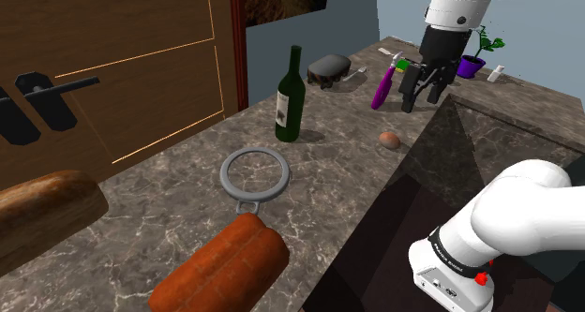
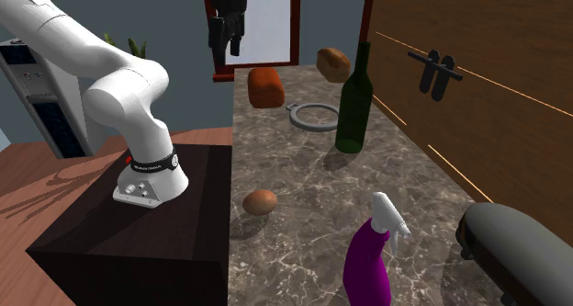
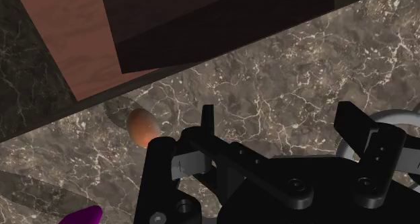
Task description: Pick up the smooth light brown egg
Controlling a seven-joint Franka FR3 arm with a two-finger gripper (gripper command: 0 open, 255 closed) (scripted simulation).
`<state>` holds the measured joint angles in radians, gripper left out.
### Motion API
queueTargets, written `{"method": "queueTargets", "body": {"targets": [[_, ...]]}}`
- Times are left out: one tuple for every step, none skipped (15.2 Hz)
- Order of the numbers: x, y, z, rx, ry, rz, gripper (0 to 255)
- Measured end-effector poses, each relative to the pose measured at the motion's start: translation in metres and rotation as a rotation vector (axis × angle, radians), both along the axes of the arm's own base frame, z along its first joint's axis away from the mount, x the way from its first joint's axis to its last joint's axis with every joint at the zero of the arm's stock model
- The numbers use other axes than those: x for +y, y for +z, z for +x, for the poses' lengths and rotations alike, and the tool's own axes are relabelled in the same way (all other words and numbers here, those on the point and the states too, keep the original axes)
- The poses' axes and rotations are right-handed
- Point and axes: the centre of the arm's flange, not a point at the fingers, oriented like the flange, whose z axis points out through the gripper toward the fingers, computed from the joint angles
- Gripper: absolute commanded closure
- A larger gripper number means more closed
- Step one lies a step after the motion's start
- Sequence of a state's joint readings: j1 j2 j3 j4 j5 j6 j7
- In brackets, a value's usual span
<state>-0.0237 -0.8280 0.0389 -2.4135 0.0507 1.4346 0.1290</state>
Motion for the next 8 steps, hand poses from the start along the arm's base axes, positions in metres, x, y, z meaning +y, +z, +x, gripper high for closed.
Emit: {"method": "queueTargets", "body": {"targets": [[0.000,0.000,0.000,0.000,0.000,0.000,0],[-0.005,-0.004,0.002,-0.001,-0.001,0.002,0],[-0.011,-0.011,0.004,-0.003,-0.004,0.005,0],[-0.019,-0.019,0.006,-0.005,-0.007,0.009,0],[-0.027,-0.029,0.011,-0.007,-0.009,0.013,0],[-0.038,-0.039,0.014,-0.009,-0.012,0.017,0],[-0.046,-0.046,0.017,-0.013,-0.015,0.021,0],[-0.055,-0.056,0.021,-0.015,-0.017,0.025,0]]}}
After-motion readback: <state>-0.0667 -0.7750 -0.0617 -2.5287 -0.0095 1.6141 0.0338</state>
